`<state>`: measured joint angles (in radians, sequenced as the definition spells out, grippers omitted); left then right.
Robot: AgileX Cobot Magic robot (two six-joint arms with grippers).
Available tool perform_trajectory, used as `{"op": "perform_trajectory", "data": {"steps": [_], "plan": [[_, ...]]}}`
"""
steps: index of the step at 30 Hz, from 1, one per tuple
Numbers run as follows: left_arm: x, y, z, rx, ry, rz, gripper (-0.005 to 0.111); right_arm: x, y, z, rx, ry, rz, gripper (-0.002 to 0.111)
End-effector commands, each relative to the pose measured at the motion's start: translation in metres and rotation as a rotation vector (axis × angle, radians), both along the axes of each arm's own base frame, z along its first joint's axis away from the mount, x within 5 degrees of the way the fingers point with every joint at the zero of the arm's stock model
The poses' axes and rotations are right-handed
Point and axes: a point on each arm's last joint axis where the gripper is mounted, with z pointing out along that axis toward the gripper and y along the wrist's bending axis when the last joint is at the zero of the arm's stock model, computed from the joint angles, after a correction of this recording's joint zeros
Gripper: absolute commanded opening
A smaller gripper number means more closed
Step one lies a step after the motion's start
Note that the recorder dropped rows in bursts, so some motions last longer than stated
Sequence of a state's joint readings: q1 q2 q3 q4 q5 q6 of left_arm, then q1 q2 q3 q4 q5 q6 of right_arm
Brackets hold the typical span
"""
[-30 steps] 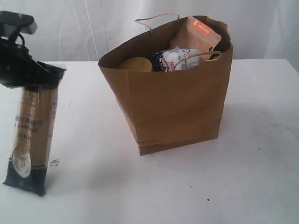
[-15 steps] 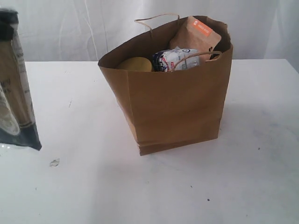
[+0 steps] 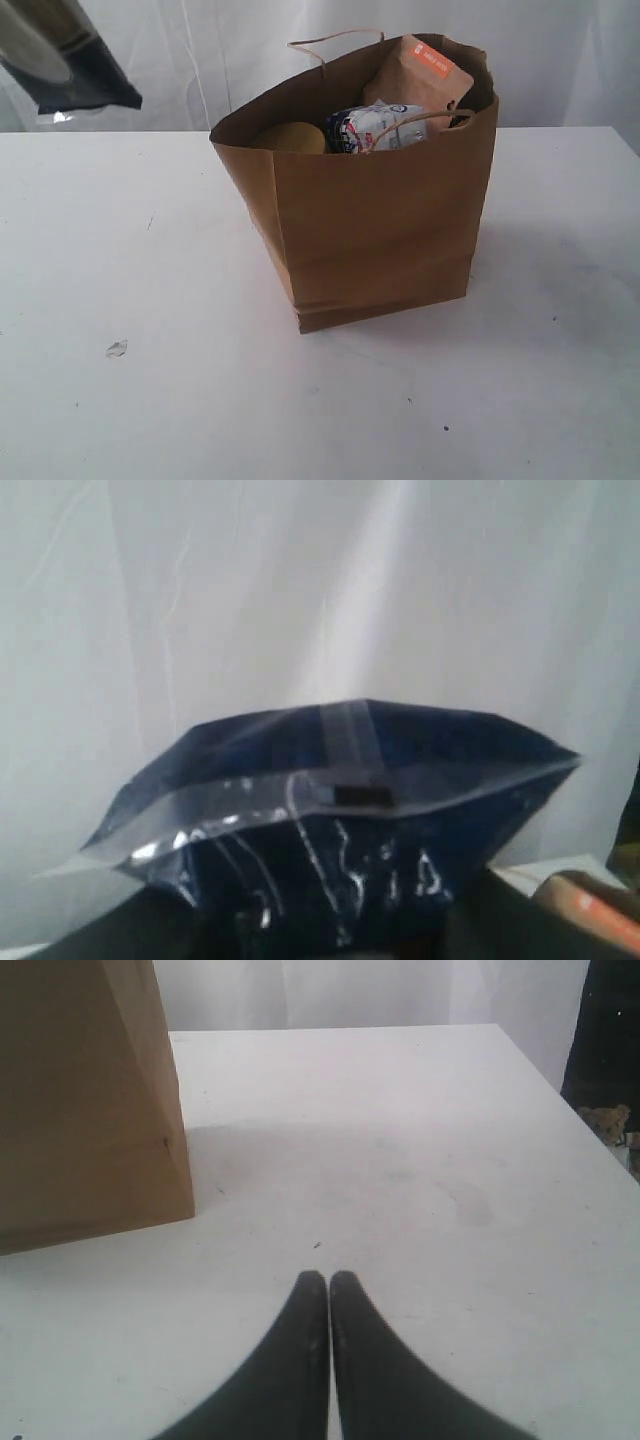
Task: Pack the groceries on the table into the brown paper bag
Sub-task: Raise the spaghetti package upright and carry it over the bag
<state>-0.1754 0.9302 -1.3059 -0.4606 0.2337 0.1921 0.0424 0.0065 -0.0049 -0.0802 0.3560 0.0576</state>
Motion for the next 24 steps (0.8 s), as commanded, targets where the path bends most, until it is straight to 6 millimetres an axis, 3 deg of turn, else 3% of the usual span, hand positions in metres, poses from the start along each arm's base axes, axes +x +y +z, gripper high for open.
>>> {"op": "perform_trajectory", "data": {"steps": [1, 6, 15, 24], "plan": [[0.0, 0.0, 0.029, -0.167, -0.103, -0.011, 0.0, 0.0, 0.0, -0.001, -0.009, -0.008, -0.001, 0.001], [0.01, -0.017, 0.04, -0.198, -0.12, -0.096, 0.0, 0.0, 0.0, -0.001, 0.0, -0.008, -0.003, 0.001], [0.03, -0.079, 0.052, -0.021, -0.229, -0.283, 0.0, 0.0, 0.0, -0.001, 0.0, -0.008, -0.003, 0.001], [0.045, -0.128, 0.066, 0.011, -0.273, -0.405, 0.0, 0.0, 0.0, -0.001, 0.003, -0.008, -0.004, 0.001]]}}
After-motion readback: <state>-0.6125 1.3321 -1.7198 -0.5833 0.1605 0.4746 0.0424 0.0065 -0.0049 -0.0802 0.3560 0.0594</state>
